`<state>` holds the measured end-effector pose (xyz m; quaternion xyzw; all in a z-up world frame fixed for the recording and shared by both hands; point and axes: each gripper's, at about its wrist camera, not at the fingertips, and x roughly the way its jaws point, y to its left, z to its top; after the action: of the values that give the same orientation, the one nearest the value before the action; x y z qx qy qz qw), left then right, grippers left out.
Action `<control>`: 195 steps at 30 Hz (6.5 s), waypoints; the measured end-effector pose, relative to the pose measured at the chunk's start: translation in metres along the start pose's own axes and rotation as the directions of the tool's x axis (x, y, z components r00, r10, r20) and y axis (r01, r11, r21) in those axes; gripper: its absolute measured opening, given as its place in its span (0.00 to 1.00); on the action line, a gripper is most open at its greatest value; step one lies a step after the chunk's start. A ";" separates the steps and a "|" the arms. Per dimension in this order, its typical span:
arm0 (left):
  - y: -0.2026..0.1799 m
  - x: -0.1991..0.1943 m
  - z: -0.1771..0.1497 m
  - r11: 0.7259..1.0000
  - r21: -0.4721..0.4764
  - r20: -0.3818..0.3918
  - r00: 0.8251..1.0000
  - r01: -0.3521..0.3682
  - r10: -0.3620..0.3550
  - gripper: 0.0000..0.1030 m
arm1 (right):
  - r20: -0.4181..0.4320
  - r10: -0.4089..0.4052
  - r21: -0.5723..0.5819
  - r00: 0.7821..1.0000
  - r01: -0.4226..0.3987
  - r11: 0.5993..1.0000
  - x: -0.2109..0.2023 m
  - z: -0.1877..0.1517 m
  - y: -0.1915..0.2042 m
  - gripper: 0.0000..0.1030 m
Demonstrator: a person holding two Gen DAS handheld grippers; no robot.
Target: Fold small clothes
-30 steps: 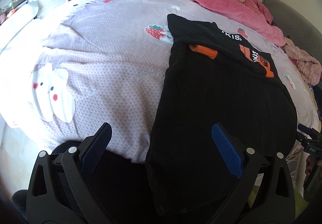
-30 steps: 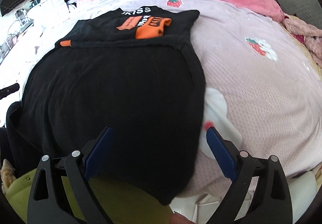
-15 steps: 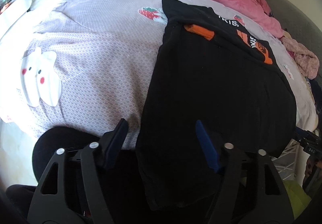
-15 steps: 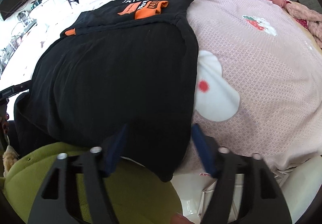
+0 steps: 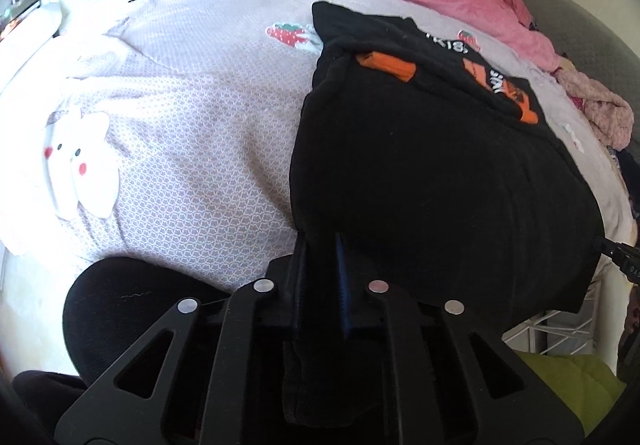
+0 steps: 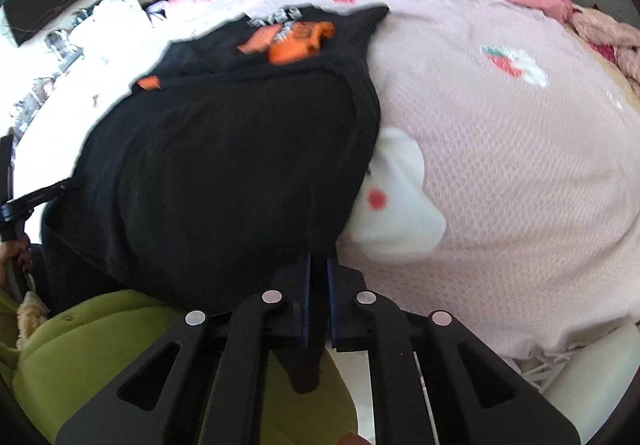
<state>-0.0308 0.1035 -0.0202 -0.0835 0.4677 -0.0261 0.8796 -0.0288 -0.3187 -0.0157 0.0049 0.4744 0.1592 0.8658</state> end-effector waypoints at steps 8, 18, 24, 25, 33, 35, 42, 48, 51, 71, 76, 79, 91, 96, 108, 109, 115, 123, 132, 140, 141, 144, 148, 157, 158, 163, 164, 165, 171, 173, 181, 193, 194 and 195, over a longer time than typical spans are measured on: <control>-0.017 -0.047 0.022 0.998 0.028 0.144 0.988 0.054 -0.057 0.02 | 0.202 0.053 -0.070 0.978 -0.040 0.997 -0.042 0.042 0.007 0.05; -0.020 -0.047 0.098 1.000 0.007 0.239 0.971 0.025 -0.026 0.02 | 0.330 0.054 0.067 0.942 -0.081 0.995 -0.034 0.095 -0.039 0.06; -0.022 -0.010 0.127 1.000 -0.007 0.233 0.972 -0.012 0.014 0.02 | 0.336 0.036 0.097 0.941 -0.072 0.993 -0.010 0.117 -0.046 0.06; -0.022 -0.002 0.128 1.000 -0.009 0.229 0.973 -0.021 0.022 0.02 | 0.329 0.024 0.099 0.944 -0.060 0.993 -0.004 0.120 -0.047 0.06; -0.029 0.022 0.116 0.999 0.014 0.202 0.978 -0.047 0.043 0.12 | 0.279 -0.014 0.112 0.960 -0.019 0.993 0.025 0.122 -0.045 0.12; -0.029 0.021 0.114 0.999 0.014 0.202 0.979 -0.044 0.040 0.22 | 0.272 -0.002 0.117 0.962 -0.031 0.993 0.027 0.121 -0.044 0.24; -0.034 0.008 0.108 0.999 0.024 0.213 0.977 -0.036 0.030 0.41 | 0.276 0.002 0.089 0.961 -0.027 0.996 0.019 0.113 -0.030 0.53; -0.035 -0.003 0.099 0.999 0.031 0.214 0.976 -0.033 0.025 0.52 | 0.268 -0.008 0.083 0.963 -0.015 0.996 0.014 0.106 -0.025 0.62; -0.028 -0.009 0.091 0.999 0.015 0.220 0.975 -0.031 0.027 0.55 | 0.261 -0.014 0.090 0.965 -0.010 0.996 0.013 0.101 -0.028 0.63; -0.024 0.030 0.069 0.996 -0.055 0.085 0.994 0.071 -0.066 0.09 | 0.120 0.066 0.149 0.991 -0.084 0.985 0.035 0.059 -0.036 0.19; -0.029 0.011 0.073 0.997 -0.023 0.137 0.988 0.080 -0.076 0.00 | 0.127 0.089 0.119 0.988 -0.104 0.987 0.029 0.061 -0.032 0.10; -0.030 -0.004 0.083 0.997 -0.009 0.180 0.981 0.081 -0.078 0.00 | 0.171 0.112 0.102 0.979 -0.131 0.986 0.018 0.070 -0.032 0.10; -0.003 -0.007 0.103 0.987 -0.094 0.170 0.978 0.134 -0.116 0.09 | 0.327 0.142 0.108 0.934 -0.186 0.977 0.012 0.151 -0.048 0.09; -0.002 0.007 0.081 0.974 -0.116 0.104 0.978 0.192 -0.181 0.35 | 0.305 0.149 0.126 0.941 -0.195 0.973 0.026 0.148 -0.045 0.09; -0.021 0.024 0.090 0.983 -0.059 0.070 0.983 0.174 -0.170 0.03 | 0.299 0.147 0.146 0.943 -0.198 0.969 0.030 0.137 -0.050 0.09; -0.022 0.020 0.097 0.982 -0.055 0.086 0.981 0.178 -0.173 0.03 | 0.308 0.146 0.141 0.940 -0.197 0.970 0.027 0.140 -0.050 0.09; -0.023 0.011 0.144 0.983 -0.041 0.145 0.974 0.179 -0.172 0.03 | 0.366 0.133 0.136 0.921 -0.194 0.972 0.020 0.169 -0.057 0.09; 0.001 0.043 0.206 0.974 -0.138 0.161 0.974 0.181 -0.159 0.03 | 0.389 0.105 0.177 0.915 -0.186 0.966 0.035 0.220 -0.074 0.09; 0.016 0.107 0.226 0.964 -0.210 0.100 0.984 0.166 -0.147 0.03 | 0.301 0.018 0.282 0.953 -0.107 0.954 0.095 0.237 -0.094 0.09; 0.023 0.087 0.209 0.956 -0.213 0.194 0.968 0.201 -0.160 0.19 | 0.268 -0.021 0.341 0.963 -0.075 0.937 0.103 0.220 -0.103 0.32; 0.021 0.078 0.206 0.961 -0.197 0.213 0.965 0.194 -0.152 0.19 | 0.284 -0.024 0.333 0.959 -0.075 0.940 0.097 0.217 -0.101 0.32; 0.006 0.053 0.197 0.977 -0.118 0.246 0.959 0.175 -0.142 0.19 | 0.324 -0.030 0.261 0.945 -0.059 0.964 0.080 0.208 -0.085 0.32; -0.029 0.051 0.180 0.988 -0.001 0.190 0.970 0.155 -0.152 0.19 | 0.313 0.020 0.081 0.949 -0.048 0.996 0.071 0.190 -0.044 0.32; -0.074 0.121 0.180 0.991 0.108 0.042 0.996 0.075 -0.080 0.24 | 0.133 -0.063 -0.098 0.989 0.077 0.992 0.123 0.194 -0.003 0.30; -0.075 0.124 0.185 0.992 0.107 0.044 0.996 0.072 -0.077 0.26 | 0.130 -0.074 -0.109 0.989 0.089 0.990 0.126 0.197 -0.002 0.30; -0.078 0.136 0.208 0.990 0.098 0.037 0.993 0.104 -0.108 0.34 | 0.150 -0.100 -0.111 0.984 0.118 0.987 0.140 0.220 -0.006 0.30; -0.079 0.138 0.212 0.990 0.093 0.036 0.993 0.109 -0.113 0.34 | 0.151 -0.101 -0.100 0.983 0.117 0.988 0.141 0.224 -0.008 0.30; -0.078 0.139 0.217 0.990 0.085 0.041 0.992 0.112 -0.116 0.34 | 0.149 -0.097 -0.088 0.984 0.111 0.990 0.143 0.228 -0.010 0.30; -0.066 0.135 0.233 0.991 0.022 0.103 0.986 0.131 -0.133 0.46 | 0.173 -0.123 0.021 0.977 0.122 0.992 0.144 0.243 -0.034 0.30; -0.055 0.131 0.236 0.990 -0.019 0.129 0.983 0.137 -0.134 0.46 | 0.177 -0.135 0.050 0.975 0.128 0.990 0.144 0.243 -0.041 0.30; -0.016 0.105 0.222 0.983 -0.121 0.179 0.977 0.138 -0.116 0.54 | 0.234 -0.171 0.140 0.957 0.141 0.980 0.121 0.226 -0.062 0.36; 0.001 0.107 0.179 0.984 -0.142 0.115 0.989 0.104 -0.087 0.56 | 0.179 -0.138 0.192 0.974 0.103 0.976 0.124 0.221 -0.084 0.40; -0.001 0.108 0.178 0.986 -0.134 0.112 0.990 0.096 -0.081 0.56 | 0.171 -0.126 0.187 0.977 0.093 0.978 0.127 0.221 -0.084 0.35; -0.003 0.109 0.177 0.988 -0.125 0.110 0.991 0.089 -0.076 0.56 | 0.164 -0.112 0.182 0.980 0.081 0.980 0.129 0.221 -0.083 0.21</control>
<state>0.1769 0.1090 -0.0118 -0.1612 0.4177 -0.0275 0.8937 0.2400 -0.3296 -0.0134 0.0714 0.4090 0.0738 0.9067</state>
